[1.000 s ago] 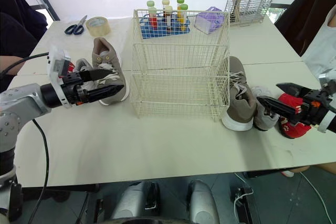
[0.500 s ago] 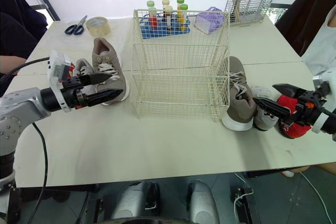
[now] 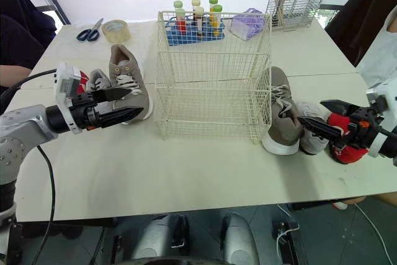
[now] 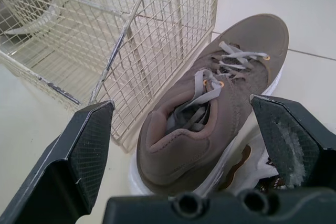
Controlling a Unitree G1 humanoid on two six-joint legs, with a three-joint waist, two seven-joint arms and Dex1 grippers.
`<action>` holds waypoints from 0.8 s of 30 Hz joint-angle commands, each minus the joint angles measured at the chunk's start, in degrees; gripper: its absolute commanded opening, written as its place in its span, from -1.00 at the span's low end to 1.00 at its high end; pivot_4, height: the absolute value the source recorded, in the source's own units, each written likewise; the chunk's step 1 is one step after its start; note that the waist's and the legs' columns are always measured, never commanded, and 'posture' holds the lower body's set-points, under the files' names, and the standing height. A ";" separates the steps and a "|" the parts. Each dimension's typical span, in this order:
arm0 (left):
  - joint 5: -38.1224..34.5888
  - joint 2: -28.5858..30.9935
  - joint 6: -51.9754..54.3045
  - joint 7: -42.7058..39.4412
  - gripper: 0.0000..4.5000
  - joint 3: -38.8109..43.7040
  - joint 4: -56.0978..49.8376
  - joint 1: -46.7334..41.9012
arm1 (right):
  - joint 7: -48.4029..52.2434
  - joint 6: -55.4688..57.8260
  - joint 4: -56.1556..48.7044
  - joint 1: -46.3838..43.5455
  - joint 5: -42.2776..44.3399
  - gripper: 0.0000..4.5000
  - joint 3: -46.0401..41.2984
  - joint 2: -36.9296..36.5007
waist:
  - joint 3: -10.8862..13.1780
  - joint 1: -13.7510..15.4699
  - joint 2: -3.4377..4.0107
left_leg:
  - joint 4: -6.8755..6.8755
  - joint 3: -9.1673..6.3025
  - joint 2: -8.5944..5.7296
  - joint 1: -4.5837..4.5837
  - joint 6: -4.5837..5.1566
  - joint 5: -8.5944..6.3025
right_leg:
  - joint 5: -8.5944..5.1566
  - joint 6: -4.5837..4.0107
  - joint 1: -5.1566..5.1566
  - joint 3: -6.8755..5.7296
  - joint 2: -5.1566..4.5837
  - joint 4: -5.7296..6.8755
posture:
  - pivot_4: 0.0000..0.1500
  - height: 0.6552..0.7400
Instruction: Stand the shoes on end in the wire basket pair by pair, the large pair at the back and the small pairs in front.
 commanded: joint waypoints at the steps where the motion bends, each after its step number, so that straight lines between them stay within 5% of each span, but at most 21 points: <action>1: -1.71 -0.15 -0.47 -1.01 0.97 0.08 -1.20 -3.99 | -3.79 1.39 -5.22 1.31 -0.63 1.00 -0.44 -0.10 | 0.00 0.12 -0.01 | 0.00 -0.02 0.00 -0.02 0.01 -0.01 | 0.00 -0.01 0.00 -0.01 0.00 0.00 | 1.00 1.00; 13: -0.73 -3.81 -1.22 -8.71 0.97 -9.67 -0.02 -12.26 | -30.03 9.41 -17.63 0.57 -1.61 1.00 1.81 15.03 | -0.01 -0.06 0.00 | 0.00 -0.02 0.00 -0.06 -0.17 0.10 | 0.01 0.02 -0.02 -0.01 0.03 -0.02 | 1.00 1.00; 24: 2.32 -6.31 -2.70 -11.08 0.97 -12.57 1.88 -15.28 | -42.39 9.46 -19.49 -0.95 -5.91 1.00 12.21 24.54 | -0.01 -0.14 0.01 | 0.00 -0.02 -0.01 -0.08 -0.15 0.09 | 0.01 0.02 -0.04 -0.01 0.03 -0.03 | 1.00 1.00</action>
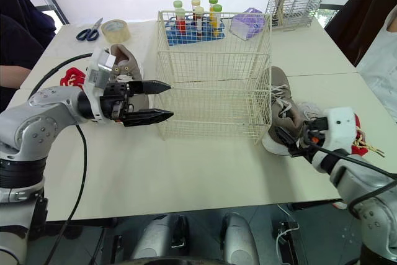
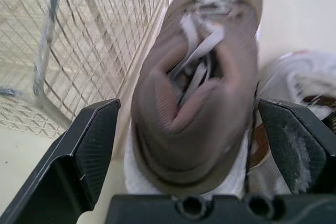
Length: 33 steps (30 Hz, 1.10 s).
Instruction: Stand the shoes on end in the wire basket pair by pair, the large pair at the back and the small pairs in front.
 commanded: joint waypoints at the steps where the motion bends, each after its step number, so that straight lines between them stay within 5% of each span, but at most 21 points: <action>1: 0.48 -0.55 -1.29 -0.15 0.97 0.01 -0.70 -1.47 | -3.86 -0.44 -0.95 -1.98 -2.74 1.00 2.67 1.75 | 0.00 -0.04 0.00 | 0.00 0.00 0.00 0.00 0.00 0.00 | 0.00 0.00 0.00 0.00 0.00 0.00 | 1.00 1.00; 3: 0.65 -0.74 -1.26 0.31 0.97 0.15 -0.98 -1.38 | -5.06 -0.87 -0.22 -2.31 -4.51 1.00 3.77 2.26 | 0.00 -0.06 0.00 | 0.00 0.00 0.00 0.00 0.00 0.00 | 0.00 0.00 -0.01 0.00 0.00 0.01 | 1.00 1.00; 5: 0.76 -0.86 -1.22 0.77 1.00 0.25 -1.29 -1.27 | -5.46 -1.37 0.25 -2.32 -5.91 0.76 4.53 2.22 | 0.00 -0.07 0.00 | 0.00 0.00 0.01 0.00 -0.01 0.00 | 0.00 0.00 -0.01 0.00 0.01 0.01 | 1.00 1.00; 12: 0.21 -1.45 -0.53 2.75 1.00 0.93 -2.45 -1.16 | -4.56 -2.26 0.50 -2.02 -8.38 -0.63 7.14 2.04 | -0.06 -0.04 -0.10 | 0.00 0.00 0.00 0.00 0.00 0.00 | 0.00 0.00 0.01 0.00 0.01 0.00 | 1.00 1.00; 14: -0.51 -1.81 -0.02 3.43 1.00 1.42 -2.53 -1.54 | -4.41 -2.16 0.18 -2.04 -8.68 -0.88 7.37 2.23 | -0.06 -0.04 -0.10 | 0.00 -0.01 0.01 0.00 0.00 0.00 | 0.00 0.00 0.01 0.00 0.01 0.00 | 1.00 1.00; 21: -1.22 -2.49 0.07 4.49 1.00 1.27 -1.91 -2.96 | -5.20 -1.82 -1.29 -5.24 -9.23 -0.91 4.05 1.21 | -0.06 -0.06 -0.10 | 0.00 0.00 0.00 0.00 0.00 0.00 | 0.00 0.01 0.01 0.00 0.01 0.00 | 1.00 1.00; 33: -1.77 -4.95 0.44 4.19 1.00 1.41 0.99 -6.34 | -4.85 6.42 2.95 -29.91 -7.04 -0.91 -5.33 -9.89 | 0.07 0.07 0.10 | -0.02 0.01 -0.01 -0.17 -0.01 0.02 | 0.01 0.02 -0.19 -0.02 0.02 0.03 | 1.00 1.00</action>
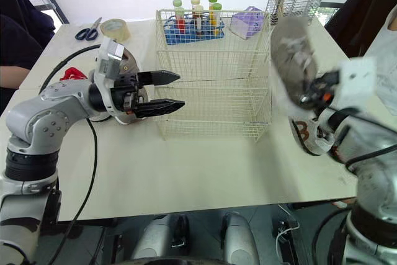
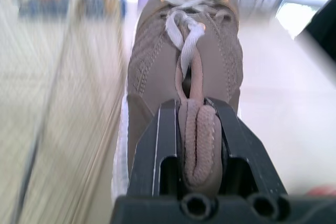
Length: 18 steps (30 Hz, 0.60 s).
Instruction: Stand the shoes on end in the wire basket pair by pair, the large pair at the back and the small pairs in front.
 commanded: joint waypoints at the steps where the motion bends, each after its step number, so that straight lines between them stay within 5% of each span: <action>1: -1.67 -0.46 0.04 -0.07 1.00 2.04 -0.07 -2.14 | 1.38 -0.42 1.01 -4.15 -0.63 -0.91 -2.12 -4.83 | -0.01 0.05 -0.01 | 0.00 0.00 0.00 0.00 0.01 0.00 | 0.00 0.00 0.01 0.00 0.00 0.00 | 1.00 1.00; 9: -5.56 -0.69 2.48 0.63 1.00 5.20 3.50 -5.57 | 22.90 -16.43 11.80 -11.92 1.80 -0.91 -1.30 -19.85 | 0.07 -0.25 0.07 | -0.02 0.07 -0.01 -0.02 0.04 -0.02 | 0.01 0.02 -0.02 0.03 0.00 -0.05 | 1.00 1.00; 18: -10.99 7.04 10.69 -2.35 1.00 11.61 11.58 -10.80 | 52.39 -34.57 23.42 -21.68 2.74 -0.91 11.68 -27.49 | 0.09 -1.48 0.04 | -0.01 0.07 0.02 0.00 0.02 -0.01 | 0.00 0.04 0.01 0.03 0.01 -0.08 | 1.00 1.00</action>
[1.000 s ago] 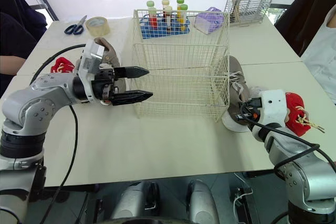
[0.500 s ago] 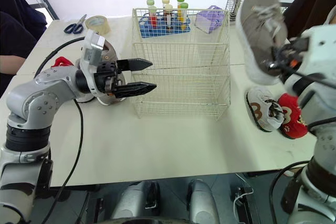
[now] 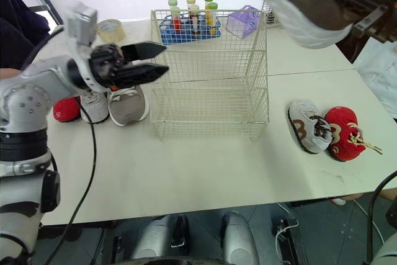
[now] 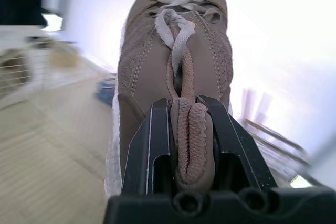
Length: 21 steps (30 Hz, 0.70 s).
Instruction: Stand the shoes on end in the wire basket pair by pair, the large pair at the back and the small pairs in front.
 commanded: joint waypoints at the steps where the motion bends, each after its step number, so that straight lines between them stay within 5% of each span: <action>1: -3.40 3.49 3.67 -0.90 1.00 4.13 1.01 -2.03 | 9.39 -9.45 2.59 -4.77 -2.06 -0.91 4.19 -2.38 | 0.02 -0.07 -0.02 | 0.00 0.00 0.00 0.00 0.00 0.00 | 0.00 0.00 0.00 0.00 -0.01 0.01 | 1.00 1.00; 9: -6.01 7.17 8.55 0.79 1.00 7.68 4.37 -3.66 | 20.37 -22.99 6.12 -11.64 -7.72 -0.91 15.08 1.92 | 0.08 0.04 -0.09 | 0.01 0.02 0.00 0.00 -0.03 0.02 | -0.01 0.01 0.00 -0.01 -0.04 0.04 | 1.00 1.00; 21: -2.89 10.14 8.18 -0.12 1.00 7.50 11.05 -4.69 | 24.52 -27.06 5.48 -13.40 -8.39 -0.91 16.47 6.32 | 0.10 0.05 -0.12 | 0.03 0.04 0.00 0.01 -0.10 0.05 | -0.01 0.01 -0.03 -0.02 -0.04 0.14 | 1.00 1.00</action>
